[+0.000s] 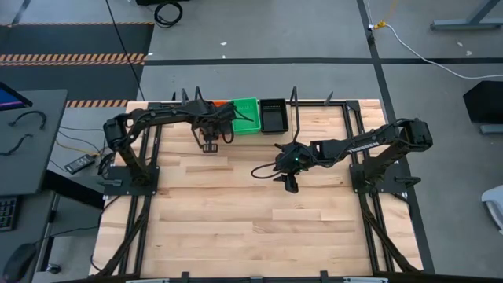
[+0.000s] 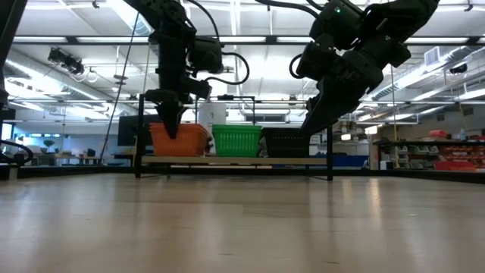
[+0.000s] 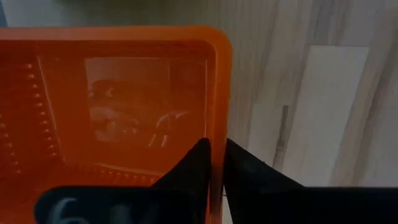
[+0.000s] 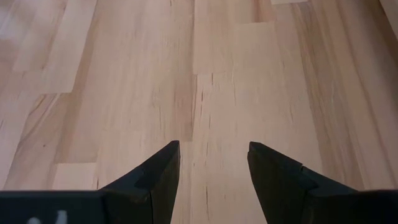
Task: Stack baskets on shelf by color
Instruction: Return to Home Position
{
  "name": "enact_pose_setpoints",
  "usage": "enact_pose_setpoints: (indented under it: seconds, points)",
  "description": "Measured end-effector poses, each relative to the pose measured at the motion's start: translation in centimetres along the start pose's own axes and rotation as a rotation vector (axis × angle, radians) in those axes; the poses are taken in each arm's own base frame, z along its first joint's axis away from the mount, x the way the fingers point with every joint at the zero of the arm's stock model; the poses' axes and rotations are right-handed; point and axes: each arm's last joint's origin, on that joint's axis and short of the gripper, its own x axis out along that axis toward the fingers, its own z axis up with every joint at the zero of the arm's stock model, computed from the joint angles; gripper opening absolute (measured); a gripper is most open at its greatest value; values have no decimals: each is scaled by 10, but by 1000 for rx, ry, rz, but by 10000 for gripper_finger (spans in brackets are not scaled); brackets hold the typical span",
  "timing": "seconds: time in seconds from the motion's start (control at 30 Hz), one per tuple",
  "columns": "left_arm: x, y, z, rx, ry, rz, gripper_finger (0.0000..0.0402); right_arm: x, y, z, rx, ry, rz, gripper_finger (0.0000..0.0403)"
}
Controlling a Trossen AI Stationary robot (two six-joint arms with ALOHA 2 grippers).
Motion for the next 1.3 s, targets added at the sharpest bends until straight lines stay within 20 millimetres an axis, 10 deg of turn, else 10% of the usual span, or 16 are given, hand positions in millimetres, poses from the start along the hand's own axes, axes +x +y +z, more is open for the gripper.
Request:
enact_pose_setpoints:
  seconds: [1.3]
  points:
    - [-22, -16, 11, 27, 24, 69, 138, 0, 1, 0, 0, 2, 8, 194]
